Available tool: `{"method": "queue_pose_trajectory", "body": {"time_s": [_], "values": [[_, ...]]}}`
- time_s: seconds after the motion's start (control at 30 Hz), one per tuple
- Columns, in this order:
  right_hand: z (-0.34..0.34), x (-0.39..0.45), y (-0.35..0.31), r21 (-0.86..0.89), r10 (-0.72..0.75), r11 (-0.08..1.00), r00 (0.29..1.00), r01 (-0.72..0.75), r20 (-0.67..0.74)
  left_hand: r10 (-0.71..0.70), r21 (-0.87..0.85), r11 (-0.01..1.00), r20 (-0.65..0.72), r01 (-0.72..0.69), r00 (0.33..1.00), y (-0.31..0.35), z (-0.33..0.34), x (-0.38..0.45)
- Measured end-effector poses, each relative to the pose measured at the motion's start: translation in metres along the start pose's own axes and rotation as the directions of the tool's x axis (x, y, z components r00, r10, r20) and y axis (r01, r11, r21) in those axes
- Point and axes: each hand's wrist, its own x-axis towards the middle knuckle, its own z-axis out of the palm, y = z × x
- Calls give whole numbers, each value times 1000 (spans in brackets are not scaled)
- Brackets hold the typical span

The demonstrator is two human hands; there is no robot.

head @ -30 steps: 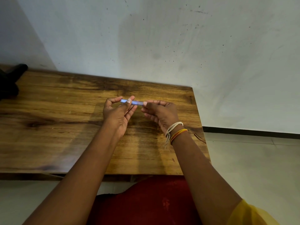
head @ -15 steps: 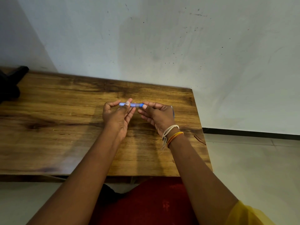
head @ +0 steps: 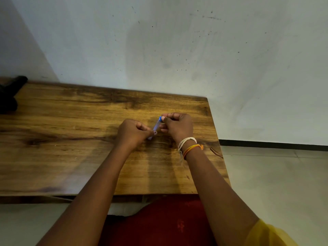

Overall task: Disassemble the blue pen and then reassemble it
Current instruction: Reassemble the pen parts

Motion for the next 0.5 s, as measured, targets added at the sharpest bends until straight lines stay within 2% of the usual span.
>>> {"method": "queue_pose_trajectory", "body": {"time_s": [0.1,0.17,0.23,0.4,0.5], "values": [[-8,0,3,-215,-81,975,993,60,-90,-47,-17,999,-66,46,997,0,3,-1],[-19,2,2,-430,-209,896,960,113,-185,-76,-6,997,-128,76,989,1,7,-3],[-30,2,0,-567,-261,820,935,84,-240,-77,31,996,-166,84,983,3,12,-6],[-43,2,6,-771,-92,637,989,-28,-112,-91,63,992,-239,109,967,8,21,-6],[-42,3,8,-758,-94,652,991,-13,-98,-78,88,991,-260,104,962,7,25,-6]]}}
